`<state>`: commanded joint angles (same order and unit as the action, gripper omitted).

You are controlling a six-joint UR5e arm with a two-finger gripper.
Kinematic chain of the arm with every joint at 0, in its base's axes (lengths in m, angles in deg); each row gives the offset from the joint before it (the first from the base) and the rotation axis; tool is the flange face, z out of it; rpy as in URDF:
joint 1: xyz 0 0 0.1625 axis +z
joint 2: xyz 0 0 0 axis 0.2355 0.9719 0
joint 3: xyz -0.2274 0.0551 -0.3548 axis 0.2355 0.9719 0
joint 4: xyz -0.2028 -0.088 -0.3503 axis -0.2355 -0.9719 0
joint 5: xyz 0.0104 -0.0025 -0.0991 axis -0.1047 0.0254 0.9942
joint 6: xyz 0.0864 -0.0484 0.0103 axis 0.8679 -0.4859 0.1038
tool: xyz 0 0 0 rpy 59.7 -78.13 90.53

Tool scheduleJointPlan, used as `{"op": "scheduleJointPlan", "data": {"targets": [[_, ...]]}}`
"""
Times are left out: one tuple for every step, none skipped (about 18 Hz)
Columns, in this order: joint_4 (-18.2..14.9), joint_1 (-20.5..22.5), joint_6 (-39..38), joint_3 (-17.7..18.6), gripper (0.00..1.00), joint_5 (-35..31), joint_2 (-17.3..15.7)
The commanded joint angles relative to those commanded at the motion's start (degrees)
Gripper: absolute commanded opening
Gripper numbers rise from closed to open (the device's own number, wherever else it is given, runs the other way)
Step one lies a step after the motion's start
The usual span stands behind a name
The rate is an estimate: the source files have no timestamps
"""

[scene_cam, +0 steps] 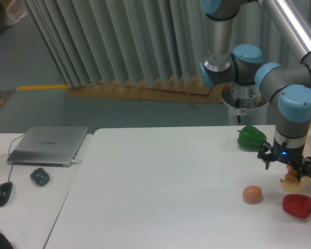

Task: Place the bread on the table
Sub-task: 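Lower the bread onto the table and open the gripper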

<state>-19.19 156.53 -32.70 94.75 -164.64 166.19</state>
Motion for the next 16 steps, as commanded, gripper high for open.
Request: {"op": "scheduleJointPlan", "data": {"targets": [[0.0,0.0,0.0,0.09,1.0,-0.17,0.0],[0.0,-0.09,0.0,0.17,1.0,-0.35,0.0],[0.0,-0.09,0.0,0.44,1.0,-0.35,-0.09],[0.0,-0.09,0.0,0.61,1.0,-0.35,-0.09],[0.0,-0.09,0.0,0.62,1.0,-0.35,-0.09],[0.0,-0.09,0.0,0.53,1.0,-0.35,-0.17],[0.09,0.0,0.09,0.44,1.0,-0.26,-0.26],[0.0,0.0,0.0,0.53,1.0,-0.44,-0.18],[0.0,-0.09,-0.26,0.79,1.0,-0.53,-0.09],[0.35,-0.09,0.0,1.14,1.0,-1.22,-0.17],[0.61,-0.09,0.09,0.88,1.0,-1.67,-0.18],[0.88,-0.09,0.09,0.18,1.0,-1.76,-0.18],[0.88,-0.09,0.17,-0.43,1.0,-1.76,-0.26],[1.05,-0.09,0.09,-0.7,1.0,-1.76,-0.18],[1.05,-0.09,0.17,-0.79,1.0,-1.84,-0.09],[0.97,0.0,0.09,-0.97,1.0,-1.76,0.09]]}}
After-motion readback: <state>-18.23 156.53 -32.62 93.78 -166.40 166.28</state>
